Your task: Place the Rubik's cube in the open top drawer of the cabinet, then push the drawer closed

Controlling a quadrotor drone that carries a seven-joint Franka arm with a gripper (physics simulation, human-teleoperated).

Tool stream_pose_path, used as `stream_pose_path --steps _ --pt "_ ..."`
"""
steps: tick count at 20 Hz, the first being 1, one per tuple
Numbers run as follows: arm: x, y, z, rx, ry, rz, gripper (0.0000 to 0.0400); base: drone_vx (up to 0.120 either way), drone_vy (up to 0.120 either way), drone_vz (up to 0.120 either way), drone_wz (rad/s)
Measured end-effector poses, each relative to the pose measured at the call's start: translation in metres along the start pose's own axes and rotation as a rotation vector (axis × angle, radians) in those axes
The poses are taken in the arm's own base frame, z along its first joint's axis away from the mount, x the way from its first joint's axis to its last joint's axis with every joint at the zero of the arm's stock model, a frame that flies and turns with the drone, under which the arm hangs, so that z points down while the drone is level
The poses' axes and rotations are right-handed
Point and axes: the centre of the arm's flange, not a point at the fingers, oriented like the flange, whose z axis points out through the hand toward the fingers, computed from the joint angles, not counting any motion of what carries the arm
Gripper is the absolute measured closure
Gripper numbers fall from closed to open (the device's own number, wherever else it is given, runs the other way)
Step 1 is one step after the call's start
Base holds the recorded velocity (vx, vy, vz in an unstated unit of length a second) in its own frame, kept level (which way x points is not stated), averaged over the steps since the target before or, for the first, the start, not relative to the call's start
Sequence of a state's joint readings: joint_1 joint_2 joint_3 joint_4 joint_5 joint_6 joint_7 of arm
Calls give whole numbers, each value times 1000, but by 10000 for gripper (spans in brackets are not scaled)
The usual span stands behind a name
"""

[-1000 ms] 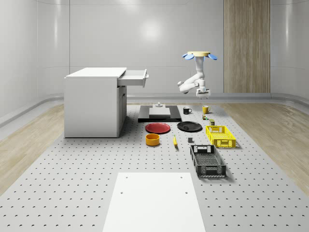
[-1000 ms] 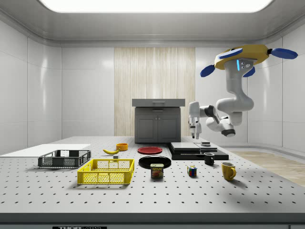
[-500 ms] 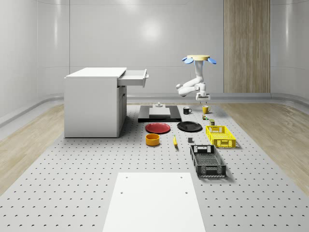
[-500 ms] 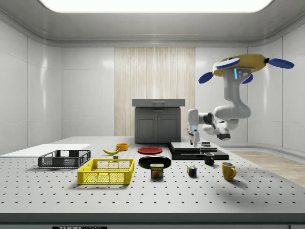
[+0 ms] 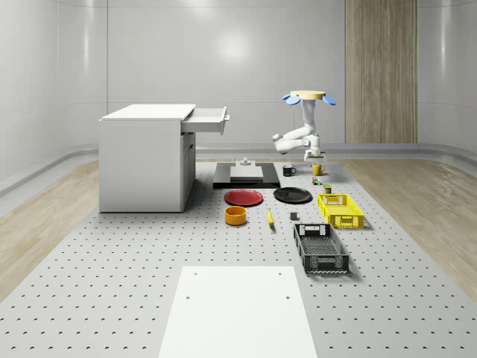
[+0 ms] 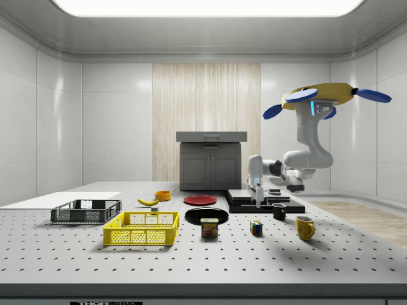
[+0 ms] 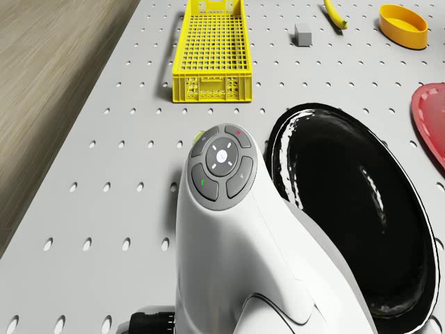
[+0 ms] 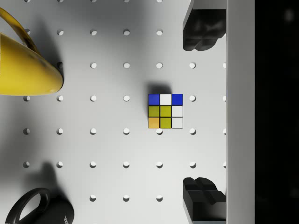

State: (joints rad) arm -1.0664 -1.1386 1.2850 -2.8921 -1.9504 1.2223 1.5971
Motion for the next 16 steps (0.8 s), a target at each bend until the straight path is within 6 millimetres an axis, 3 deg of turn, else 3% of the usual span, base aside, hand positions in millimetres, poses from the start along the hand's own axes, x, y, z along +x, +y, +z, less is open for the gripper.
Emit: stream_pose_path --steps 16 --pt "0 0 0 -1 1 0 0 0 8 -120 0"
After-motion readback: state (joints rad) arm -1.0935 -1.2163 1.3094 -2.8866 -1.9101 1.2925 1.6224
